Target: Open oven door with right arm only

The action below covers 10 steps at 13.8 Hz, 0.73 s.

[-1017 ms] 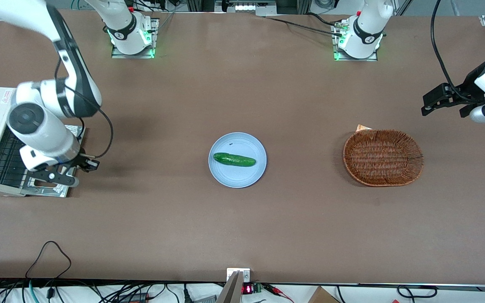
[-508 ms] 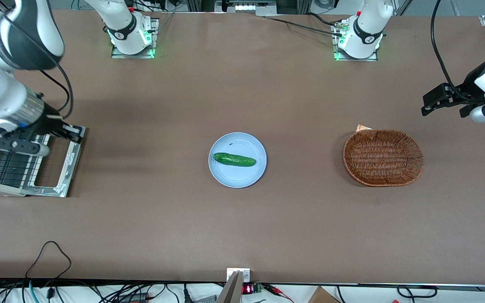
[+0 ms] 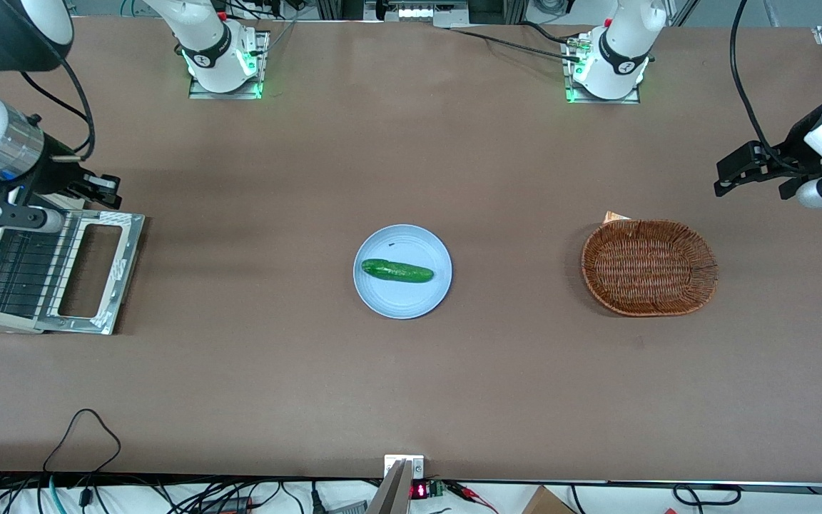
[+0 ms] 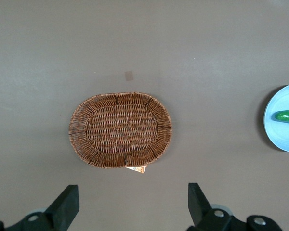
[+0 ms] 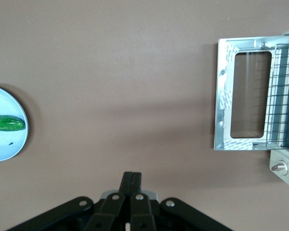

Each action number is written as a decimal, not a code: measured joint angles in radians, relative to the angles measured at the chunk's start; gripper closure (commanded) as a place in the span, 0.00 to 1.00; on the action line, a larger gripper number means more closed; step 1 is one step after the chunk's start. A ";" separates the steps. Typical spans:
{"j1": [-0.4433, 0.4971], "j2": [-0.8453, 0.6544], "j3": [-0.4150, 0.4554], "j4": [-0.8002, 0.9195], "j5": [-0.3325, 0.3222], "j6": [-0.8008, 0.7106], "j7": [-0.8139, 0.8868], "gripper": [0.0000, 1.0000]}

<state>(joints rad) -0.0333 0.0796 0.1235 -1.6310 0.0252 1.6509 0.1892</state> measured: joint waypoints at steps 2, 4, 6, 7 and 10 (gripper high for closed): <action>0.000 0.000 0.000 0.006 0.000 -0.006 -0.011 0.88; 0.000 0.000 -0.001 0.006 0.000 -0.007 -0.012 0.50; 0.000 0.001 -0.002 0.006 0.000 -0.007 -0.011 0.35; 0.000 0.001 -0.002 0.006 0.000 -0.007 -0.011 0.00; 0.000 0.001 -0.002 0.006 0.000 -0.007 -0.011 0.00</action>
<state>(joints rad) -0.0333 0.0802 0.1215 -1.6250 0.0251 1.6442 0.1784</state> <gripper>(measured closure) 0.405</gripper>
